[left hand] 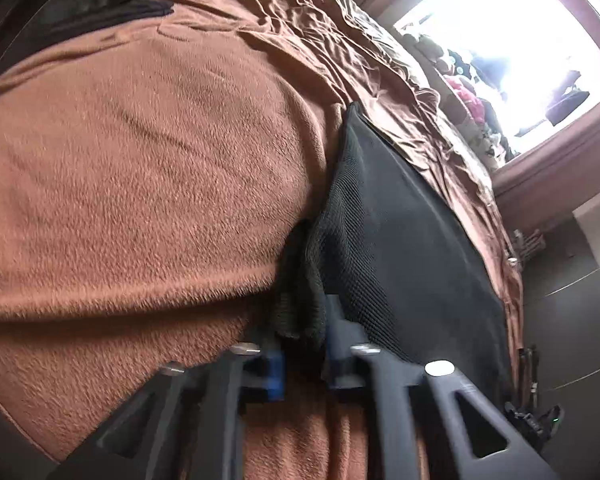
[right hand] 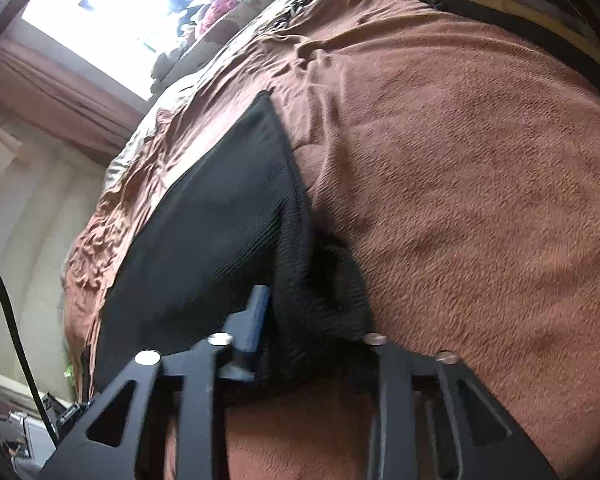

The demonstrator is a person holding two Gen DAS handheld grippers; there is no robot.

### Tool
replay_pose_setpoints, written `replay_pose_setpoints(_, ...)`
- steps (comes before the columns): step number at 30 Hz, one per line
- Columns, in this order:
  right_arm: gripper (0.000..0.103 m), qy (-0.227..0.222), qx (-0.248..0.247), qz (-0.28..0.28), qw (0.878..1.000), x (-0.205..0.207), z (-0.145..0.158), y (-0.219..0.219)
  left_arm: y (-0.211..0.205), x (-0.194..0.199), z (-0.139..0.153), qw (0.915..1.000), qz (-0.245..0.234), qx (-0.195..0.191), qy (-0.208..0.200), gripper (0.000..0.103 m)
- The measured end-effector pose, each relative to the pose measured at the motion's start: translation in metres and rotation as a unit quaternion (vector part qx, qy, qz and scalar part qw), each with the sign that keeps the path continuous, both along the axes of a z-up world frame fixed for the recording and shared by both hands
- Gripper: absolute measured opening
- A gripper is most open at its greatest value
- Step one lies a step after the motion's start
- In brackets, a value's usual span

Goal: Fold small clothes

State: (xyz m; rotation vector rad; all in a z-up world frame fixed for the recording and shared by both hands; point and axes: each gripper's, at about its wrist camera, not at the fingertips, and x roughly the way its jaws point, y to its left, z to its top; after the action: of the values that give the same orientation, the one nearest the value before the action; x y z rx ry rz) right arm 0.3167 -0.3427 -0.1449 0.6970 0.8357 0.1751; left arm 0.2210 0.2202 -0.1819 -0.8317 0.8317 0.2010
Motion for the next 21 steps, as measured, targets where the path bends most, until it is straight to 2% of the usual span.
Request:
replay_pose_setpoints(1, 0.002, -0.001, 0.002, -0.001, 1.0, -0.001, 0.002, 0.001, 0.001, 0.0, 0.001, 1.0, 0.0, 0.004, 0.001, 0.007)
replay_pose_setpoints(2, 0.001, -0.005, 0.007, -0.004, 1.0, -0.003, 0.005, -0.001, 0.0, 0.0, 0.004, 0.9999, 0.0, 0.011, 0.001, 0.006)
replay_pose_setpoints(5, 0.0, -0.019, 0.009, -0.011, 1.0, -0.012, 0.017, -0.002, -0.002, -0.001, 0.017, 0.9995, -0.002, 0.03, -0.008, 0.005)
replay_pose_setpoints(7, 0.0, -0.022, 0.029, -0.013, 0.999, -0.02, 0.022, -0.006, 0.0, -0.003, 0.026, 0.9994, -0.001, 0.03, -0.018, 0.005)
replay_pose_setpoints(13, 0.0, -0.029, 0.026, -0.018, 0.999, -0.042, 0.038, -0.01, 0.0, -0.016, 0.049, 0.9988, 0.0, 0.031, -0.036, 0.005)
replay_pose_setpoints(21, 0.0, -0.013, 0.026, -0.015, 0.999, -0.071, 0.034, -0.023, -0.005, -0.045, 0.048, 0.9989, -0.007, 0.023, -0.041, 0.005)
